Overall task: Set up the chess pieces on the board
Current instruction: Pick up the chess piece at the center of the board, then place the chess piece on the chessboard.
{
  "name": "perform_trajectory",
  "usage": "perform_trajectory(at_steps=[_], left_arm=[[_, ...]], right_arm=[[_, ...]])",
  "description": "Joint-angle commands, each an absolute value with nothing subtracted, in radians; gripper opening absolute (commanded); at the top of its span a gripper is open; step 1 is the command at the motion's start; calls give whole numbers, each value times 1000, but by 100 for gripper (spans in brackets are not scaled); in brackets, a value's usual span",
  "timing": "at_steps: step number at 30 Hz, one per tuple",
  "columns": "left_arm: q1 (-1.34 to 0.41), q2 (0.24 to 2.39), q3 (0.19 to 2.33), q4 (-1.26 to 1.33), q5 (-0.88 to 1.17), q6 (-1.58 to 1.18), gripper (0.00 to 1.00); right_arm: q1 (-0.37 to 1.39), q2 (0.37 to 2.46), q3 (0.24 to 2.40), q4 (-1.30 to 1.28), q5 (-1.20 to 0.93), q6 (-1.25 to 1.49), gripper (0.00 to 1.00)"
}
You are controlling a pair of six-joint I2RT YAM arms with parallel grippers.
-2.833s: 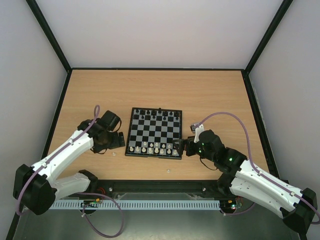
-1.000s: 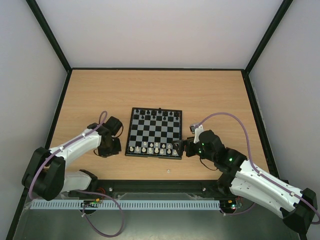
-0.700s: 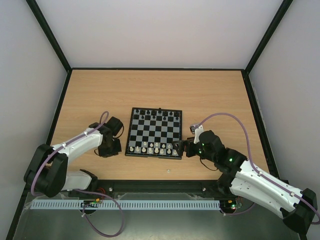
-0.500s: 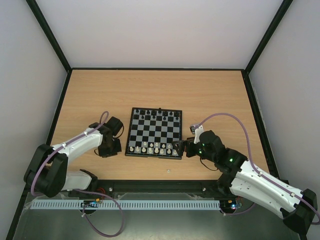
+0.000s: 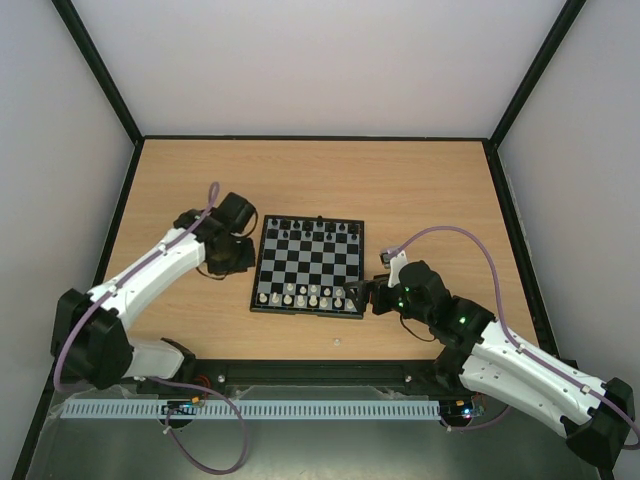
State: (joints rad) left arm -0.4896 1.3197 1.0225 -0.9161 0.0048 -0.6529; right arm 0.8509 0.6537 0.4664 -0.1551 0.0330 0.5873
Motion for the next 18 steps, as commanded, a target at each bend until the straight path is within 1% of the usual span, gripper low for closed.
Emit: perform_trajectory(at_steps=[1, 9, 18], left_arm=[[-573, 1420, 1091, -977, 30, -640, 2], [-716, 1545, 1106, -922, 42, -680, 2], [-745, 1635, 1112, -858, 43, -680, 3]], right_arm=[[851, 651, 458, -150, 48, 586, 99], [850, 653, 457, -151, 59, 587, 99], [851, 660, 459, -149, 54, 586, 99]])
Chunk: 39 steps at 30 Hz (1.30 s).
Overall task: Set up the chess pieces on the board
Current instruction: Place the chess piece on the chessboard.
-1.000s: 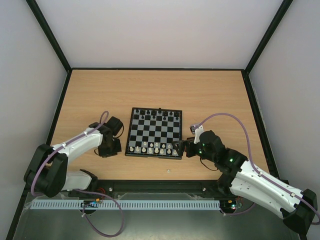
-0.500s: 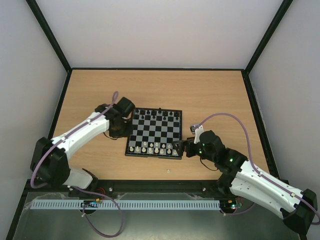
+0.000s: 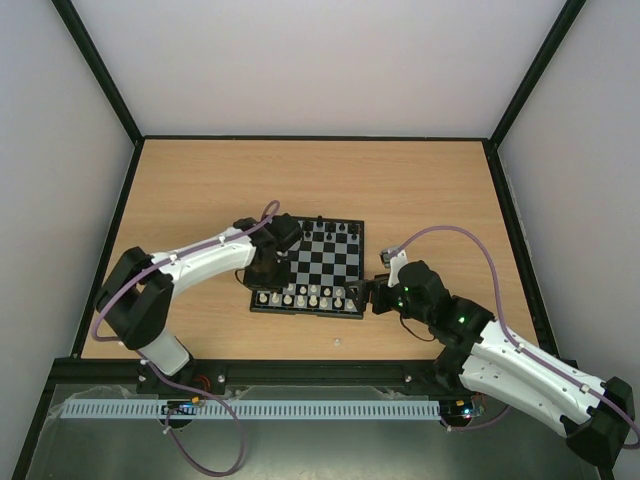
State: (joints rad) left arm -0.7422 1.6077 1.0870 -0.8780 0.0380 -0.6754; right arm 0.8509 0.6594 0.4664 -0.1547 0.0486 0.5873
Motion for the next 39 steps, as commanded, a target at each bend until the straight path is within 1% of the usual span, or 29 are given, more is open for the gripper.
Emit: perform_trajectory(at_steps=[1, 11, 21, 24, 27, 29, 32, 39], left_arm=[[-745, 1644, 1117, -853, 43, -677, 3], [-751, 1717, 1147, -837, 46, -665, 3], [-751, 1721, 1126, -840, 42, -668, 5], [-751, 1721, 1125, -840, 38, -670, 8], [-752, 1725, 1124, -840, 37, -671, 13], [-752, 1725, 1126, -840, 35, -670, 22], [-751, 1716, 1134, -843, 20, -673, 28], [-754, 1698, 1146, -854, 24, -672, 29]], right_arm=[[851, 660, 459, -149, 54, 586, 99], [851, 655, 458, -149, 49, 586, 99], [851, 653, 460, -148, 39, 585, 99], [851, 653, 459, -149, 37, 586, 99], [851, 652, 457, -149, 35, 586, 99], [851, 652, 457, -150, 35, 586, 99], [851, 651, 457, -149, 34, 586, 99], [851, 652, 457, -148, 32, 586, 99]])
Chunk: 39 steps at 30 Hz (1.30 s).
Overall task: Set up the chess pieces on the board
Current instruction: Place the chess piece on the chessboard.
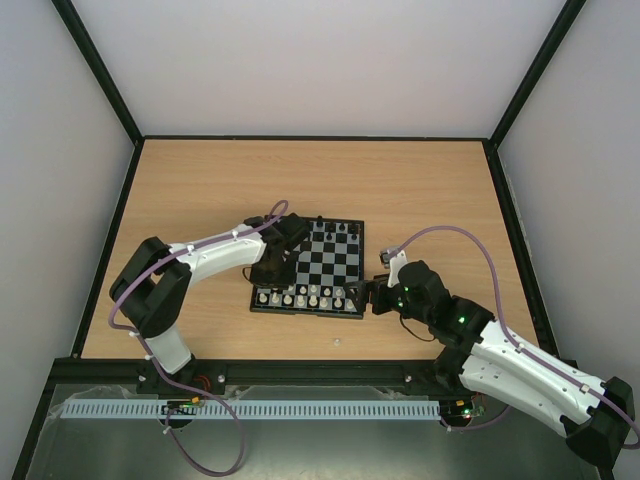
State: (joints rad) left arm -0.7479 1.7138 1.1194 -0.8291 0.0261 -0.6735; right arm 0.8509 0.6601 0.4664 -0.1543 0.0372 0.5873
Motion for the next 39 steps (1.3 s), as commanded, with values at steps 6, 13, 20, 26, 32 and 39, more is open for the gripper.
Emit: perform_trajectory(at_steps=[6, 13, 20, 26, 32, 39], left_arm=[[-759, 1690, 1149, -850, 32, -670, 29], [-767, 1695, 1152, -844, 35, -669, 28], [-766, 1684, 1158, -855, 8, -676, 37], [-765, 1676, 1195, -875, -23, -680, 51], [-758, 1636, 1242, -915, -68, -677, 51], [-733, 1478, 1261, -917, -97, -668, 65]], right_arm=[[851, 656, 457, -146, 34, 586, 99], [851, 658, 457, -146, 35, 586, 99], [851, 660, 456, -144, 35, 586, 99], [851, 660, 456, -146, 34, 586, 99], [851, 659, 456, -145, 35, 586, 99], [851, 670, 451, -141, 41, 586, 99]])
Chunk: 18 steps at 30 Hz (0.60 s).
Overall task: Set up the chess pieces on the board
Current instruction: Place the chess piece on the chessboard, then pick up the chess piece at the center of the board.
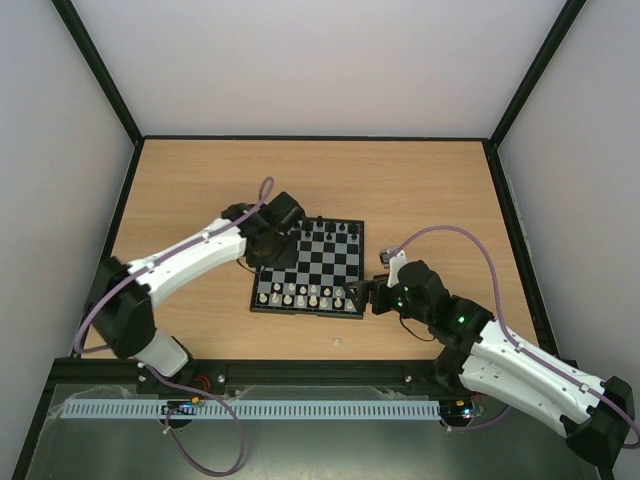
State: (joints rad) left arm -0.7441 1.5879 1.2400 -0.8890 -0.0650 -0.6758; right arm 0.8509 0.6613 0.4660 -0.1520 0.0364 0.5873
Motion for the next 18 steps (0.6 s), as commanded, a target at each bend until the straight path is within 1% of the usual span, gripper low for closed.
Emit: perform_trajectory(at_steps=[1, 4, 5, 6, 7, 8, 15, 18], left_arm=[[-733, 1446, 1247, -902, -90, -668, 67], [-733, 1332, 1170, -843, -59, -679, 75], [-734, 1290, 1126, -820, -43, -685, 79], [-735, 1245, 1102, -794, -26, -691, 85], [-736, 1195, 1056, -771, -14, -699, 94], [-739, 1143, 1020, -744, -3, -709, 98], [-762, 808, 830, -619, 36, -772, 99], [-774, 706, 775, -591, 14, -770, 99]], right_arm=[[850, 673, 451, -140, 42, 586, 99], [851, 693, 452, -134, 46, 585, 99], [851, 700, 451, -134, 49, 586, 99], [851, 708, 450, -134, 52, 585, 99], [851, 713, 451, -130, 54, 585, 99], [851, 718, 448, -128, 58, 585, 99], [851, 805, 505, -171, 85, 589, 99], [851, 820, 545, -221, 41, 606, 99]])
